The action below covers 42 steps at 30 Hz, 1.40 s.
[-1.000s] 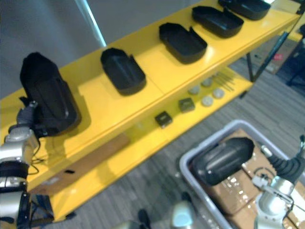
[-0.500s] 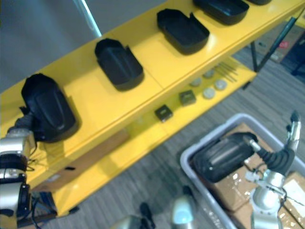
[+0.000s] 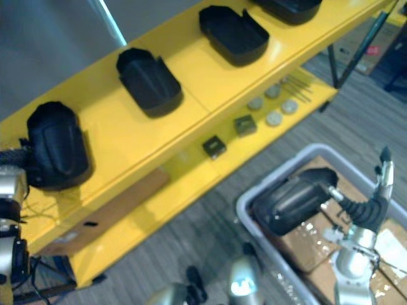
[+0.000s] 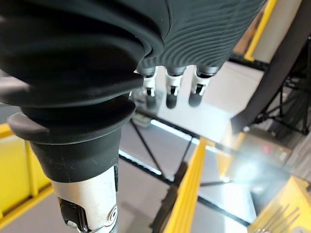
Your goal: Walk over and take plastic housings, then place them on the shelf
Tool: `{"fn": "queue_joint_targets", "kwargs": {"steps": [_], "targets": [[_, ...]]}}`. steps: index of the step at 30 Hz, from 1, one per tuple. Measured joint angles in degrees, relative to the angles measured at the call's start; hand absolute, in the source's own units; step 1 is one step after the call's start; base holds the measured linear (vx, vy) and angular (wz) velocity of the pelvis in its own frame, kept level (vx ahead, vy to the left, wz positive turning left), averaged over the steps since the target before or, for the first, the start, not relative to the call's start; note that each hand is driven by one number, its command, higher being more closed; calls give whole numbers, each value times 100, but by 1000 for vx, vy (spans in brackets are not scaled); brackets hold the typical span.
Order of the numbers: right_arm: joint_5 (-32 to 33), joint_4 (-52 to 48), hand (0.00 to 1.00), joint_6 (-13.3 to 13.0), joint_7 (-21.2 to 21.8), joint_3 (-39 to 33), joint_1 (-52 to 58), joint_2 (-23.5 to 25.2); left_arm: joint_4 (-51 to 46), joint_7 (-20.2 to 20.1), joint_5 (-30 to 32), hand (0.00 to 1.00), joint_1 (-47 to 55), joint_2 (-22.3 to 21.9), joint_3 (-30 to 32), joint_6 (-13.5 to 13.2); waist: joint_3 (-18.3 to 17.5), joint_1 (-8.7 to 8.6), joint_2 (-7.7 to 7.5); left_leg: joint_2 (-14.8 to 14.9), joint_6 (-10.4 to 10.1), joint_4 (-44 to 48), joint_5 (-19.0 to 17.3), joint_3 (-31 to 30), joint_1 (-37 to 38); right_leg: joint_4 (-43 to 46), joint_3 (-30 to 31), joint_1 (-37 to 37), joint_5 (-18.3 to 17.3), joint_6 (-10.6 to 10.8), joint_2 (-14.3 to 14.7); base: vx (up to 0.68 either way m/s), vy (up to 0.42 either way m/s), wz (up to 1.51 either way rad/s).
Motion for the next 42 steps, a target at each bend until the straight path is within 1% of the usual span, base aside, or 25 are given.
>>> {"fn": "queue_joint_targets", "kwargs": {"steps": [2,4,5,7,8,10,11,13,14,15,17,19,21,22,23,25,26,28,29,31,32,34,35,38,42], "targets": [[0,-3,0,-1,-3,0,3,0,0,293,-183,0,-4,0,26,-78,0,-1,0,13,-2,1,-2,21,3,-6,12,-3,2,-2,13,11,-13,-5],[5,-3,0,-18,-11,-1,21,0,-2,801,-367,0,-34,0,75,-336,0,-3,0,40,-14,2,-16,46,-1,-47,22,-2,28,-15,34,11,-12,-6],[8,-3,0,-35,-12,-1,24,0,-2,940,-474,0,-50,0,94,-419,0,-4,0,44,-16,4,-18,49,-3,-56,23,-1,34,-19,37,9,-8,-4],[131,-4,0,-111,-12,-1,27,0,-27,1361,-864,0,-89,0,150,-766,0,-9,0,52,-7,13,-37,62,5,-124,30,36,65,-13,40,0,0,0],[179,-4,0,-132,-9,-1,32,1,-28,1448,-917,0,-103,0,155,-882,0,-10,0,56,-6,17,-44,62,12,-167,28,64,81,-8,40,0,0,0],[200,-4,0,-303,4,6,59,16,-196,1734,-1180,0,-189,1,283,-1341,-1,12,-1,57,14,35,-83,61,-4,-247,21,105,121,12,28,0,0,0],[200,-5,0,-349,7,13,61,39,-282,1790,-1285,0,-196,1,328,-1481,-2,15,-3,53,17,34,-85,58,2,-269,15,129,128,18,22,4,15,6],[175,-4,0,-465,-4,124,70,217,-758,1851,-1342,0,-199,14,378,-1985,-8,41,-9,53,22,26,-98,-22,58,-413,-65,327,150,25,11,11,9,13],[164,-5,0,-496,-4,177,70,253,-921,1860,-1346,0,-199,29,378,-2113,-8,64,-10,53,22,18,-98,-37,69,-438,-86,358,153,25,9,19,-5,14],[159,-3,0,-499,-5,300,88,315,-1274,1860,-1459,0,-199,45,378,-2400,-9,141,-10,53,22,1,-97,-65,101,-473,-139,414,157,25,3,26,-13,15],[46,4,0,-498,-19,519,118,448,-1992,1830,-1731,0,-94,44,464,-2811,-80,269,-11,54,22,-6,-97,-174,117,-578,-261,541,158,24,-8,43,-20,26],[-70,2,0,-496,-24,627,100,515,-2729,1727,-1803,0,202,42,725,-3043,-124,314,-19,55,22,-7,-93,-277,139,-660,-386,676,162,25,-18,61,-15,30],[-187,3,0,-475,-60,687,132,583,-4022,1500,-2046,0,1106,-11,1275,-3315,-453,471,-16,52,16,-78,-85,-387,163,-814,-553,812,164,28,-33,90,-7,31],[-200,2,0,-466,-80,694,132,602,-4319,1457,-2100,0,1340,-57,1405,-3362,-507,528,-22,52,16,-114,-84,-399,246,-864,-611,908,164,28,-36,149,-3,32],[-287,-1,0,-435,-136,713,171,619,-5060,1345,-2140,0,2014,-242,1745,-3408,-727,676,-22,50,10,-219,-80,-442,378,-964,-702,1086,164,28,-37,125,1,23],[-290,-7,0,-332,-137,732,241,675,-5788,1307,-2096,0,2840,-610,2128,-3512,-1025,821,-24,39,3,-314,-76,-602,439,-1048,-891,1235,164,28,-46,109,-9,38],[-295,-8,0,-300,-138,732,243,708,-5964,1285,-2038,0,3098,-749,2231,-3546,-1090,863,-29,38,-5,-335,-69,-668,447,-1055,-967,1270,164,29,-46,135,-14,44],[-298,-27,0,-185,-142,764,334,806,-6337,1206,-1881,0,4047,-1325,2541,-3571,-1208,1128,-79,34,-24,-444,-19,-777,529,-1056,-1090,1341,167,27,-45,64,-12,30],[-298,-32,0,-177,-142,768,337,811,-6341,1183,-1883,0,4157,-1405,2559,-3570,-1208,1144,-82,31,-24,-444,-19,-816,527,-1061,-1138,1361,171,22,-47,2,-17,41],[-294,-64,0,-28,-117,778,351,827,-6342,805,-1888,0,4979,-2064,2515,-3468,-1217,1283,-117,19,-21,-534,77,-1002,523,-1123,-1321,1450,278,-42,-49,-22,-8,42],[-293,-67,0,-14,-107,779,350,827,-6340,686,-1896,0,5129,-2174,2510,-3405,-1213,1303,-130,18,-14,-554,96,-1011,524,-1153,-1322,1467,311,-29,-49,-48,15,16],[-288,-182,0,72,-90,777,347,828,-6309,127,-2025,0,5503,-2351,2265,-3164,-1220,1422,-179,2,7,-615,161,-1010,508,-1254,-1327,1472,444,-59,-52,-83,31,1],[-290,-208,0,89,-84,783,348,828,-6308,-63,-2027,0,5555,-2351,2190,-3091,-1221,1425,-193,-7,14,-617,169,-1011,503,-1266,-1328,1473,469,-43,-61,-97,33,-1],[-280,-250,0,207,-4,804,348,828,-6252,-908,-2250,0,5605,-2349,1801,-2796,-1283,1401,-302,-107,59,-731,179,-1005,435,-1398,-1331,1481,553,-45,-165,-136,41,1],[-272,-246,0,213,-3,849,357,801,-5803,-1307,-2410,0,5552,-2328,1467,-2661,-1287,1240,-305,-80,136,-850,264,-814,439,-1442,-1365,1461,677,-41,-187,-97,19,6]]}}
